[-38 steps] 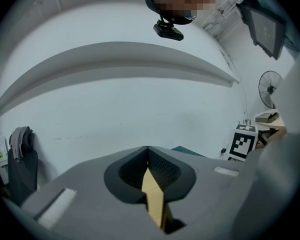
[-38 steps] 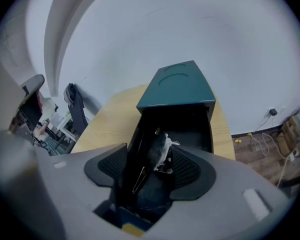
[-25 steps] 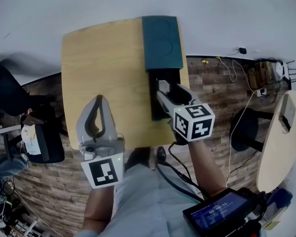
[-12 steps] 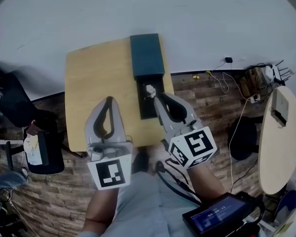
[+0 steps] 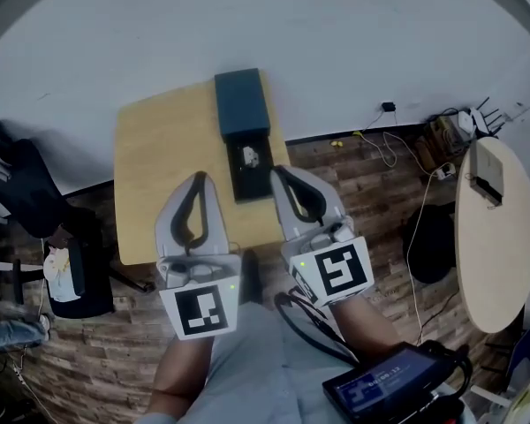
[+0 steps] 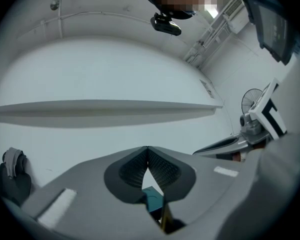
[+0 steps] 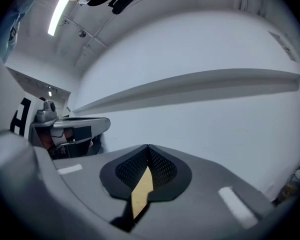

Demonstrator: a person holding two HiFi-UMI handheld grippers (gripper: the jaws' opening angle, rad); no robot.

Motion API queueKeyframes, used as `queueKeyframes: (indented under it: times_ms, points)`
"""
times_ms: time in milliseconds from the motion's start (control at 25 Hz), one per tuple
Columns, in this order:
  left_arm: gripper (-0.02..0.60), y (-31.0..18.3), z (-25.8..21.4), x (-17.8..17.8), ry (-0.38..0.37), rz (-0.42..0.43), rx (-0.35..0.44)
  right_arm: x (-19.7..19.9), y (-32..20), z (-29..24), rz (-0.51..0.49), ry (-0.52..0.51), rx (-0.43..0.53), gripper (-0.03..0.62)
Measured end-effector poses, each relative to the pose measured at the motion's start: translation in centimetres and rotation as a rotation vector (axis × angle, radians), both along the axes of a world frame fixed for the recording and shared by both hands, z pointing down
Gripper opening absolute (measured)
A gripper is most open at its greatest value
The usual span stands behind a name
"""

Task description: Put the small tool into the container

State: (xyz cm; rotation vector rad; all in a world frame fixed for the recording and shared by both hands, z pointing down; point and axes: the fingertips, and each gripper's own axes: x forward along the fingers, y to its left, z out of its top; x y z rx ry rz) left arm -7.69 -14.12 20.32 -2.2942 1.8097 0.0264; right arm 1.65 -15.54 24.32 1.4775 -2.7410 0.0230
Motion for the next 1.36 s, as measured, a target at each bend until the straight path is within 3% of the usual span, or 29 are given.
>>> queueKeyframes:
  times_ms: [440,1360]
  points:
    - [0.011,2.8,-1.7,1.0,0.007,0.002,0.046,0.4,3.2,-2.4,-0.004,0.001,0.076,0.000]
    - [0.011,2.3,-1.5,2.4,-0.011,0.011,0.045,1.1,2.9,-1.8,-0.026,0.001,0.069,0.000]
